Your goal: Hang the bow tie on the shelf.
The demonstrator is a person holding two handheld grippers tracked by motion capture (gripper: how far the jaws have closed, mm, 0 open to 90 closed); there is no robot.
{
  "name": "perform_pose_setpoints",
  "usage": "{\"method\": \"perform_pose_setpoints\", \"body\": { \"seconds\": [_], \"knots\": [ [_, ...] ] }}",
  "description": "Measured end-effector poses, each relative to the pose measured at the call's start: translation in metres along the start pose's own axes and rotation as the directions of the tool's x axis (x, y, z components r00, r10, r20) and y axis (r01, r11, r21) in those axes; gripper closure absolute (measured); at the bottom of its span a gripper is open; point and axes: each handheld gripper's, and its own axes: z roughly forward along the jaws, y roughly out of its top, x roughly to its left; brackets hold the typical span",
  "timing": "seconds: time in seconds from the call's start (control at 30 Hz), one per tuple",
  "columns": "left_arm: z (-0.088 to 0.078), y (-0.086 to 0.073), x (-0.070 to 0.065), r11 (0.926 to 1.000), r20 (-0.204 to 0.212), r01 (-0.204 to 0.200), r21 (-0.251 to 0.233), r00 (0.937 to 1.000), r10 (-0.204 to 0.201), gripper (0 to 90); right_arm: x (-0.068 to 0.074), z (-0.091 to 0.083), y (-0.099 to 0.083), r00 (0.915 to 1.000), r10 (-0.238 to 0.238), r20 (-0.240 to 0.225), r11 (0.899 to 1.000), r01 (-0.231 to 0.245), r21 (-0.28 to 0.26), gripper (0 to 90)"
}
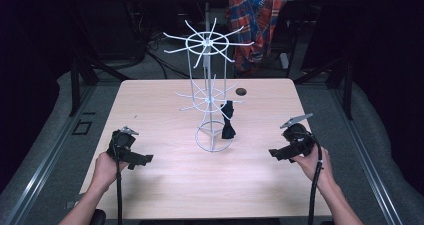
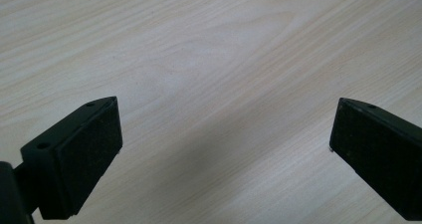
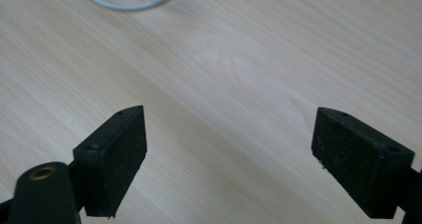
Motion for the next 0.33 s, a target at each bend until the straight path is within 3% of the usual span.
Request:
{"method": "perform_pose_setpoints", "body": {
  "seconds": [0.1,0.33],
  "knots": [
    [0.001,0.0,0.0,1.0,0.001,0.002,0.008,1.0,-0.002,0.4,-0.005,0.005,-0.008,0.9998,0.016,0.008,0.998,-0.016,0.064,10.4],
    [0.003,0.001,-0.003,0.9998,0.005,-0.003,0.019,1.0,0.002,0.5,-0.016,0.016,-0.012,0.9998,0.019,0.005,0.99,-0.019,0.138,7.8]
  ]
}}
